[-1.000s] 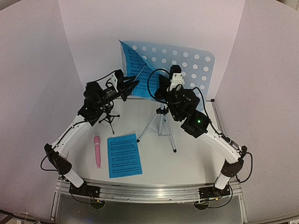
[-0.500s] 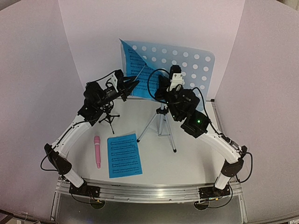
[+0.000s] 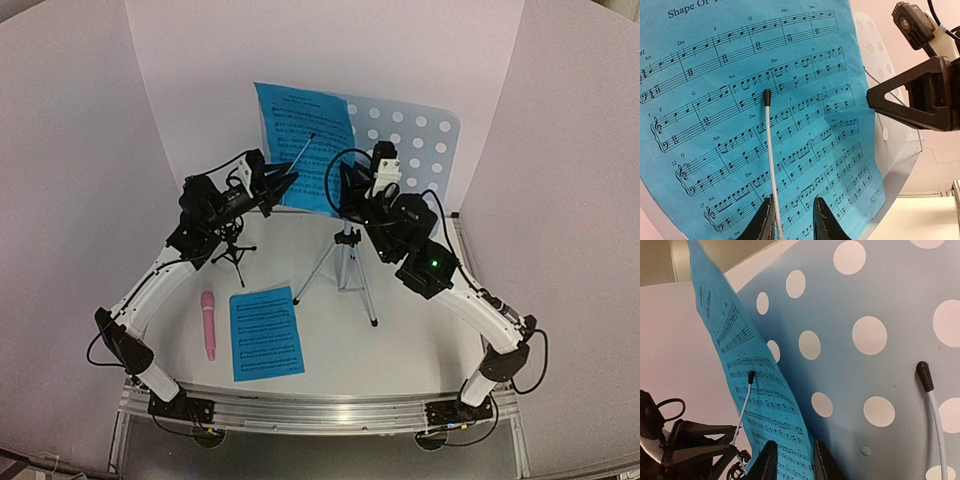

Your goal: Set up the instrument practice props

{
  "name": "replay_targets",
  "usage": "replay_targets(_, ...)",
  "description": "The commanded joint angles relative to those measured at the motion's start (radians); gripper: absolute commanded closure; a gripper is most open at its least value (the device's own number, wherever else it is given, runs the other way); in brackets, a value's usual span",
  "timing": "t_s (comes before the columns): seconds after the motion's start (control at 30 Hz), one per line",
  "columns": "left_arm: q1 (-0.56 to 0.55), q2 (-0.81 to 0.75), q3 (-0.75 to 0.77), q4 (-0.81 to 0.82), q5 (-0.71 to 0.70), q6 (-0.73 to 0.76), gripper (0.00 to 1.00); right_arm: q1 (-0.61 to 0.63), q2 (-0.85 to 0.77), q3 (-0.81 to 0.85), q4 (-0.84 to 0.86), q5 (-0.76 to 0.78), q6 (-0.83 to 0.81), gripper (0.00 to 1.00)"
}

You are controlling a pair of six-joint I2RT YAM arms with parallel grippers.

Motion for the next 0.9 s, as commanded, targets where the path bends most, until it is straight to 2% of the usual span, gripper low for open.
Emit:
replay_targets(0.0,-0.007,-0.015,0.001,-0.009,0.006,0.028,0.73,0.001,-0.071,-0.031,0.034,-0.014,0.040,0.74)
replay_targets(0.27,-0.006,-0.025,0.018,-0.032,0.001,0.054,0.71,0.015,-0.121,-0.082,0.059,-0.004,0.048,0.66)
replay_targets(0.5,-0.005,-0.045,0.034,-0.072,0.008,0.080,0.68,0.029,-0.150,-0.113,0.060,-0.005,0.045,0.66)
replay_targets(0.67,0.007,-0.082,0.049,-0.139,0.002,0.110,0.62,0.033,-0.165,-0.147,0.017,0.010,0.077,0.64)
replay_targets(0.87,0.027,-0.172,0.037,-0.226,-0.030,0.143,0.47,0.044,-0.161,-0.134,-0.107,0.025,0.113,0.56)
